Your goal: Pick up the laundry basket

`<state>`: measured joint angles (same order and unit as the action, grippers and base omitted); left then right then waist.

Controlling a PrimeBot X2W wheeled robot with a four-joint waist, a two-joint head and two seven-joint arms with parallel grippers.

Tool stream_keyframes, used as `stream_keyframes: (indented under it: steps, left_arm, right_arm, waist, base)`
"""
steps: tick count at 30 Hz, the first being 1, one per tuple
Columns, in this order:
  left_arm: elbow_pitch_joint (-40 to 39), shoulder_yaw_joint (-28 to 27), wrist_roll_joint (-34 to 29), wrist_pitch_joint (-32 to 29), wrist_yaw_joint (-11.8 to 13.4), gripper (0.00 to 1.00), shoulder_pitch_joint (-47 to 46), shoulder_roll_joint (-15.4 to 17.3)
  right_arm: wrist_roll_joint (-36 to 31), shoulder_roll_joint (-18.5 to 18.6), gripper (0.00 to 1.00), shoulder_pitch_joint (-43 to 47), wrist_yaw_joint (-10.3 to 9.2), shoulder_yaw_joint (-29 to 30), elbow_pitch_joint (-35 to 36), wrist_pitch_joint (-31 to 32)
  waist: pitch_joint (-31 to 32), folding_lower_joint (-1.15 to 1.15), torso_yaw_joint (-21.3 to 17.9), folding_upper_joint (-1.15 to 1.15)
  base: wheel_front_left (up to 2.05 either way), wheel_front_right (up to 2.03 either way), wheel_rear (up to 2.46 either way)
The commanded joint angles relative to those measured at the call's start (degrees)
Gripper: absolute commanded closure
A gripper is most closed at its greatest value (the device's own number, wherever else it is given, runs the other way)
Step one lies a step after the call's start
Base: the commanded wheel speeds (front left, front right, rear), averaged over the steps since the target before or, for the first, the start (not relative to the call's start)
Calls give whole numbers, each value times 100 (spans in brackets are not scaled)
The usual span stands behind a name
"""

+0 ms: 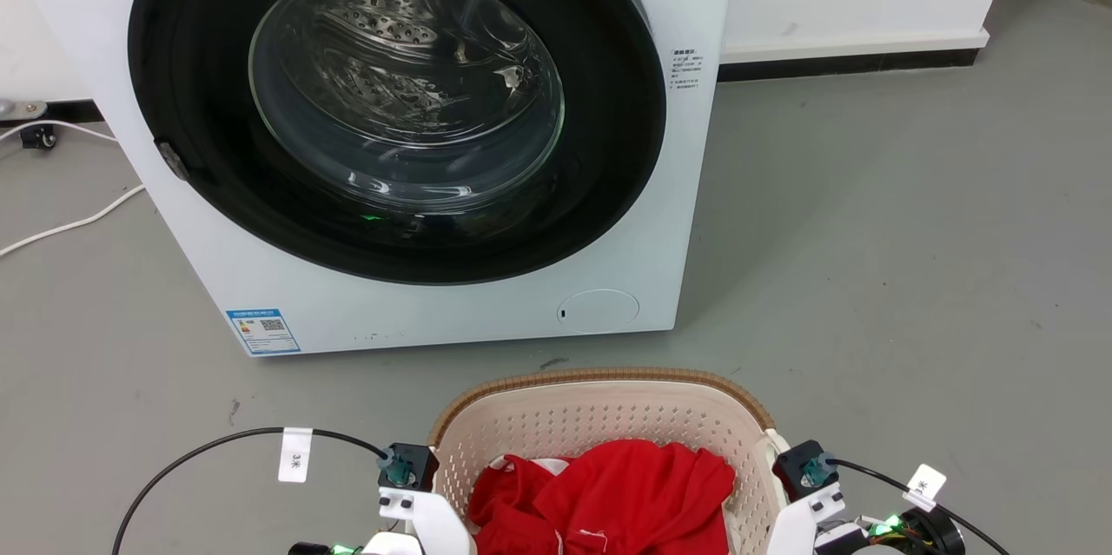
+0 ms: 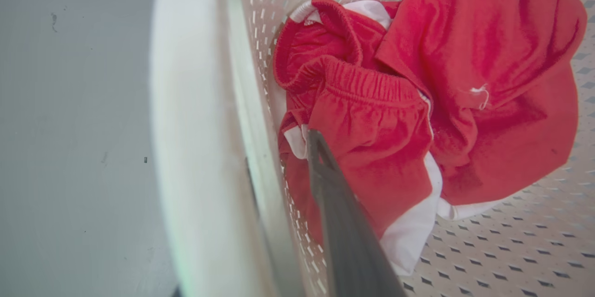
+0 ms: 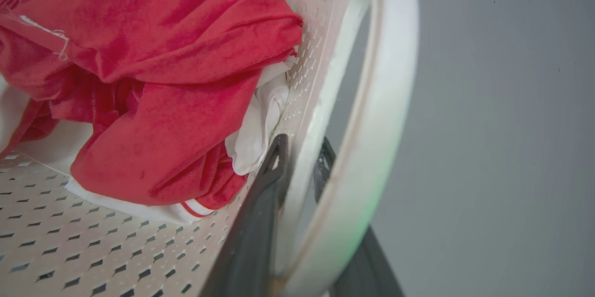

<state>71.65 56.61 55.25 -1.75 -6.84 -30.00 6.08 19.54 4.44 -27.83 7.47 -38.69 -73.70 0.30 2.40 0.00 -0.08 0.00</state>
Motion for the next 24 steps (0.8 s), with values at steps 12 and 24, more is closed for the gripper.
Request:
stream_keyframes:
  steps: [12, 24]
  left_arm:
    - [-27, 155, 176, 101, -109, 100, -164, 48]
    - [-11, 284, 303, 121, -109, 100, -182, 65]
  right_arm:
    - [14, 121, 100, 17, 4, -110, -25, 23]
    - [52, 127, 100, 20, 4, -132, -25, 40]
  waist:
    - [-12, 0, -3, 0]
    - [-13, 0, -6, 0]
  base:
    - [0, 0, 0]
    - [0, 0, 0]
